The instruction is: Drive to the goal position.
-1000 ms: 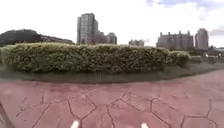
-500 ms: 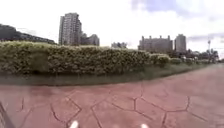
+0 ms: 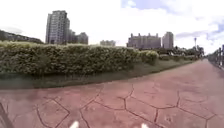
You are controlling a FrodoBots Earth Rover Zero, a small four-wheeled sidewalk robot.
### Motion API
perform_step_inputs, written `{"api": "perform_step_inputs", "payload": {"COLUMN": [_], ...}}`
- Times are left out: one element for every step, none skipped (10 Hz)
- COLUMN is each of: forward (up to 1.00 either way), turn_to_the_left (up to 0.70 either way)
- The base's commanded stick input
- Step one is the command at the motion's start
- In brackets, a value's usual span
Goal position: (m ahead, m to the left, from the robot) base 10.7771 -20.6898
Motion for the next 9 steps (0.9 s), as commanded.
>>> {"api": "perform_step_inputs", "payload": {"forward": [1.0,1.0,1.0,1.0,1.0,1.0,0.55,0.0,0.0], "turn_to_the_left": [-0.27,-0.27,-0.27,-0.27,-0.27,-0.27,-0.35,-0.45,-0.12]}}
